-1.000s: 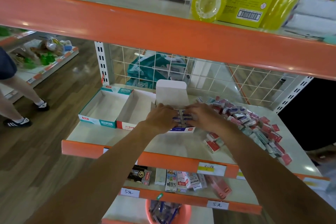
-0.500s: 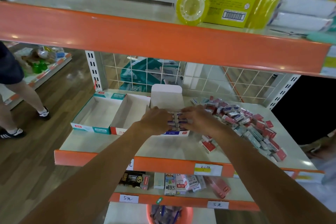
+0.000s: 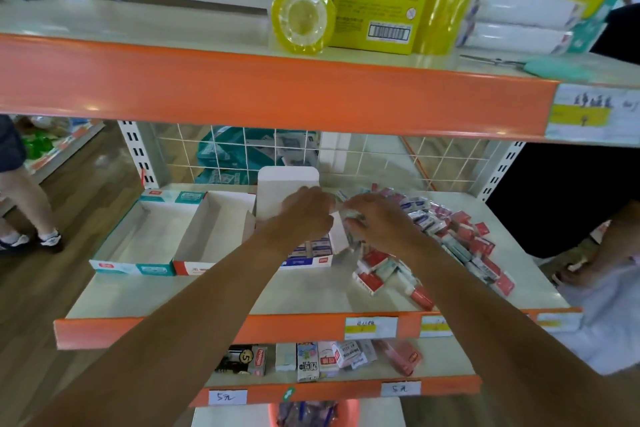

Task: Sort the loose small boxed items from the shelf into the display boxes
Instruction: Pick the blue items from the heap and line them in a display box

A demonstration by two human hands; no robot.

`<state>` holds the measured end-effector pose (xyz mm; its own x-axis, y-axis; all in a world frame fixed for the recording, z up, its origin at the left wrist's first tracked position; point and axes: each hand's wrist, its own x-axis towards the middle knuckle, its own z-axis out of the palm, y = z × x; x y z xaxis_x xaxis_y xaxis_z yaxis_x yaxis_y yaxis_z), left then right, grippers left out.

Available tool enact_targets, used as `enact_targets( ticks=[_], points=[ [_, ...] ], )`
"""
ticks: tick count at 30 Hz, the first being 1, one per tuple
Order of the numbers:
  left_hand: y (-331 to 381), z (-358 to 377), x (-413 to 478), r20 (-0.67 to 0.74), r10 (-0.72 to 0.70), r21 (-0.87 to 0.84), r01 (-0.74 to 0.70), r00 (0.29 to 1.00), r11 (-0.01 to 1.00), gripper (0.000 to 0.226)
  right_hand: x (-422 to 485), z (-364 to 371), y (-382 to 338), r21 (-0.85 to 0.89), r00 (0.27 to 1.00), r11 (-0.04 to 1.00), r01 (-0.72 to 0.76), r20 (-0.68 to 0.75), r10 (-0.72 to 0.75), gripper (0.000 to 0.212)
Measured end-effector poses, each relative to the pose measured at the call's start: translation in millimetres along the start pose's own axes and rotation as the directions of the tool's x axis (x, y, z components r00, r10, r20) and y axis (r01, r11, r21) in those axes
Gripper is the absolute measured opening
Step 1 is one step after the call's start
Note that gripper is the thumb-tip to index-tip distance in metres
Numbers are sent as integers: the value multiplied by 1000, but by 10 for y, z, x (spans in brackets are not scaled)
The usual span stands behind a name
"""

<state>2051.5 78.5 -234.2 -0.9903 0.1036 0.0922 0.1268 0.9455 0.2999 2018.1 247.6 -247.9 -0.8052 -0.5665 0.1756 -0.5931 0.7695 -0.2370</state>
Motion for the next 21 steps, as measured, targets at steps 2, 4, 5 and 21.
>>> enact_targets(
  ticks=[2,4,5,21],
  points=[
    [119,22,104,-40,33,21,-32,999,999,26,-56,-54,110,-13,999,1000,-13,-40,12,28],
    [228,56,198,-63,61,48,-58,996,997,21,-118,-110,214,-35,997,999,-33,-65,30,27],
    [275,77,242,-68,70,60,-66,995,996,19,-146,-138,257,-47,997,998,-47,-68,44,29],
    [453,429,559,63,74,114,-81,995,990,21,-277,-133,530,-88,996,995,-47,68,53,30]
  ],
)
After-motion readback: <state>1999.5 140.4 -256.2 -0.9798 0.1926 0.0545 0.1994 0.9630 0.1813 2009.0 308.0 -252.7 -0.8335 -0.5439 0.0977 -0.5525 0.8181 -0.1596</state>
